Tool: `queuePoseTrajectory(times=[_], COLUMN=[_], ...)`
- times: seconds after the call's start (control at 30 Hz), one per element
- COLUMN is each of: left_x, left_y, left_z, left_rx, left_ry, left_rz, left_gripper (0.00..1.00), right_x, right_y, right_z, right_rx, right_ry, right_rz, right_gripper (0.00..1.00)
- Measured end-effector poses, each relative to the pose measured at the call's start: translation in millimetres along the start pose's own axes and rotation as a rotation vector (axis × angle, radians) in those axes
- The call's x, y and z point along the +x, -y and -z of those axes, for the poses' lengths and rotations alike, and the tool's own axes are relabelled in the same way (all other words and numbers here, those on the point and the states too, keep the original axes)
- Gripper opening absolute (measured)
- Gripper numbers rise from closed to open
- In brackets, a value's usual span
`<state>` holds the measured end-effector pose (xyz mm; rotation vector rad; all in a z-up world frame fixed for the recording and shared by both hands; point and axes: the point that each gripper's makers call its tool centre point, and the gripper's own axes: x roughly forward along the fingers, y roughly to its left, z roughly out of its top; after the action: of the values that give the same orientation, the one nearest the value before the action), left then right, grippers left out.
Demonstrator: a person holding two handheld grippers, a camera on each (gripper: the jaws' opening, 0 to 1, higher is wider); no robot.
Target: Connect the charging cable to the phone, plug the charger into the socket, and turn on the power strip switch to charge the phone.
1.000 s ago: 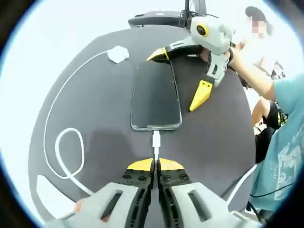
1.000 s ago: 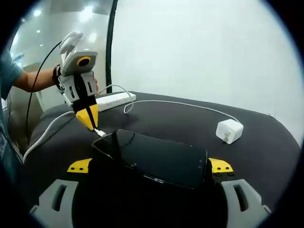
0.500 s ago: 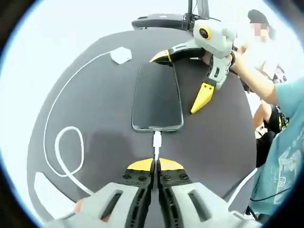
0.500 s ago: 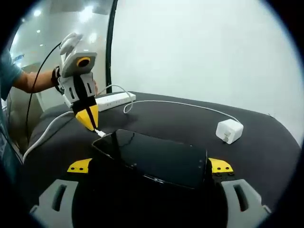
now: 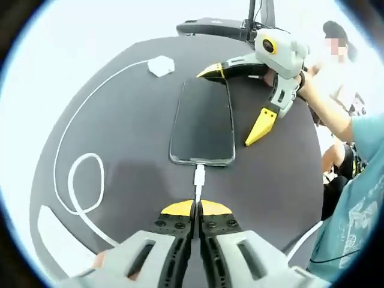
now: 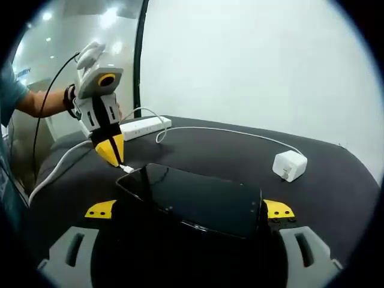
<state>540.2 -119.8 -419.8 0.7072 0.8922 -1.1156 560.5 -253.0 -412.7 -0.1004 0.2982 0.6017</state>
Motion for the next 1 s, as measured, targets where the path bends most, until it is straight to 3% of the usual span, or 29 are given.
queuePoseTrajectory(times=[0.2, 0.4, 0.63, 1.0], left_x=[1, -1, 3, 1], left_y=[4.4, 8.7, 0.9, -3.2], left_z=[-1.0, -0.9, -1.9, -3.6], left_rx=[0.036, -0.048, 0.006, 0.032], left_ry=[-0.013, -0.072, -0.149, -0.174], left_rz=[0.038, 0.132, 0.112, 0.119], left_gripper=[0.00, 0.00, 0.00, 0.00], right_x=[-1, 0, 0, 0], right_y=[-2, -2, -2, -1], right_z=[0.3, 0.3, 0.3, 0.2], right_rx=[-0.001, -0.001, -0.002, -0.002], right_ry=[0.001, 0.001, 0.002, 0.002], right_rz=[0.001, 0.001, 0.001, 0.001], right_gripper=[0.93, 0.93, 0.93, 0.93])
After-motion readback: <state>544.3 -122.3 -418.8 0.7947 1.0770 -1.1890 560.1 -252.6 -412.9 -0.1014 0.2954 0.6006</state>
